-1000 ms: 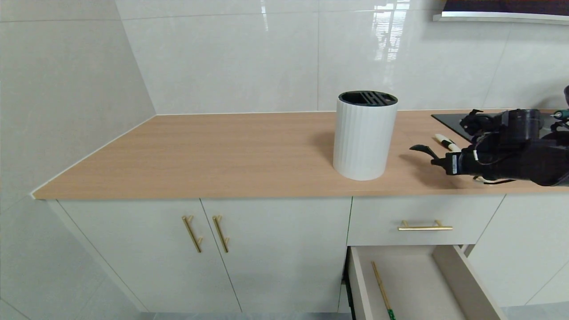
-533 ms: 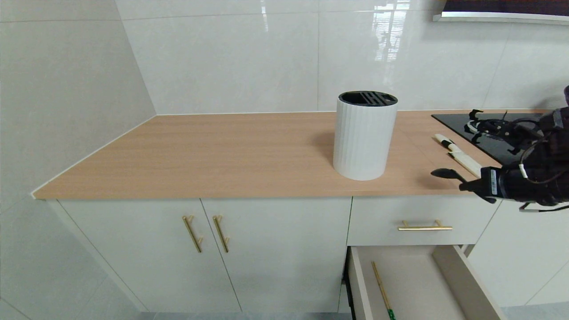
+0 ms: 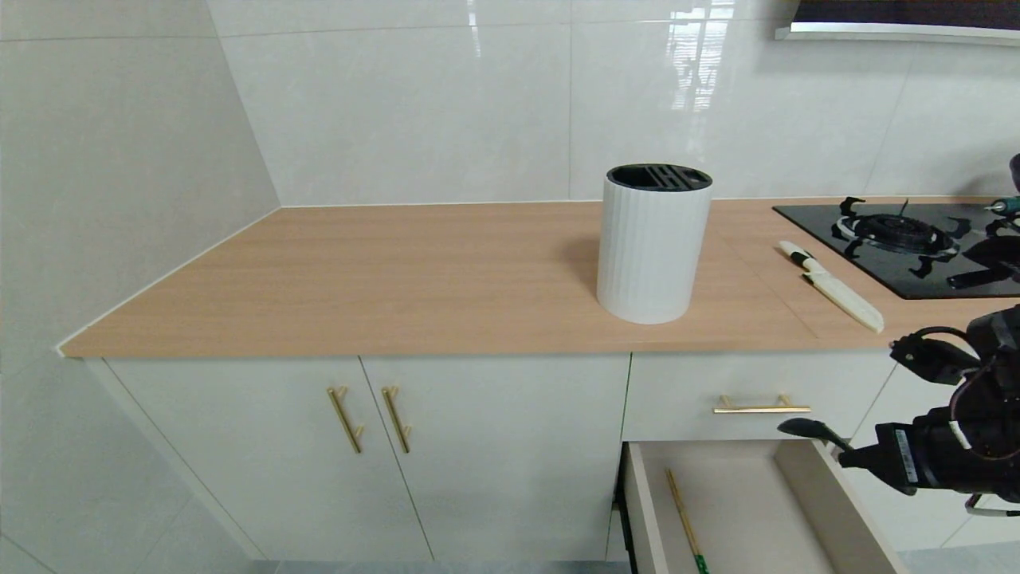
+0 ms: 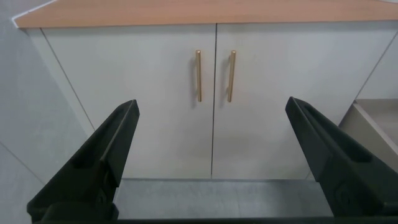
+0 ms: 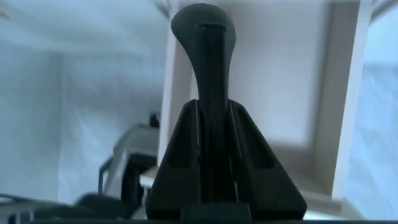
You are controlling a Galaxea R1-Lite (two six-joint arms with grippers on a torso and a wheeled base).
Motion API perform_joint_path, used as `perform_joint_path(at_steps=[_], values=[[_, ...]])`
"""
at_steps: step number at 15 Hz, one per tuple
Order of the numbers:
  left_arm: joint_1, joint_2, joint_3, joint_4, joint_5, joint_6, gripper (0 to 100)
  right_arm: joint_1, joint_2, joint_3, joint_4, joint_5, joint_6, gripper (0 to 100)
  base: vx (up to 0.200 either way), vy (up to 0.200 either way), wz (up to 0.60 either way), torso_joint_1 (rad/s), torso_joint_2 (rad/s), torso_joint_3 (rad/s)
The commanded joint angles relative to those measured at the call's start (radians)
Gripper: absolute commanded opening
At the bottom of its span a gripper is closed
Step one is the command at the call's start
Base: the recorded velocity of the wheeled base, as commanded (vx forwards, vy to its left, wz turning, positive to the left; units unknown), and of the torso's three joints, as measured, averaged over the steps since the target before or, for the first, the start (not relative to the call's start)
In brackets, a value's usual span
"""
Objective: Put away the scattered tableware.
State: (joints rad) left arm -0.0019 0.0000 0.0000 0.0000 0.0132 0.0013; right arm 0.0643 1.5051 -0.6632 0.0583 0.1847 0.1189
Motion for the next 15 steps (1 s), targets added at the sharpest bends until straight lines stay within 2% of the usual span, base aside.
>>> perform_joint_path(at_steps=[1,2,5,8,11,15], values=[[0.0,0.002,0.0,0.0,0.001,0.0,100,0.006,0.185,0.019,-0.003,-0.071,0.002,0,0.0,0.0,0.0,0.0,0.0,0.0],[0.0,0.002,0.0,0.0,0.001,0.0,100,0.011,0.23,0.017,-0.015,-0.103,0.007,0,0.0,0.0,0.0,0.0,0.0,0.0],[0.0,0.002,0.0,0.0,0.001,0.0,100,0.023,0.313,0.083,-0.19,-0.129,0.008,0,0.0,0.0,0.0,-0.107,0.29,0.183],[0.0,0.002,0.0,0.0,0.001,0.0,100,0.031,0.412,0.111,-0.296,-0.151,0.008,0,0.0,0.0,0.0,-0.157,0.45,0.292],[0.0,0.002,0.0,0.0,0.001,0.0,100,0.031,0.535,0.129,-0.419,-0.226,0.01,0,0.0,0.0,0.0,-0.147,0.46,0.318],[0.0,0.002,0.0,0.0,0.001,0.0,100,0.029,0.596,0.16,-0.548,-0.229,0.007,0,0.0,0.0,0.0,-0.117,0.45,0.334]])
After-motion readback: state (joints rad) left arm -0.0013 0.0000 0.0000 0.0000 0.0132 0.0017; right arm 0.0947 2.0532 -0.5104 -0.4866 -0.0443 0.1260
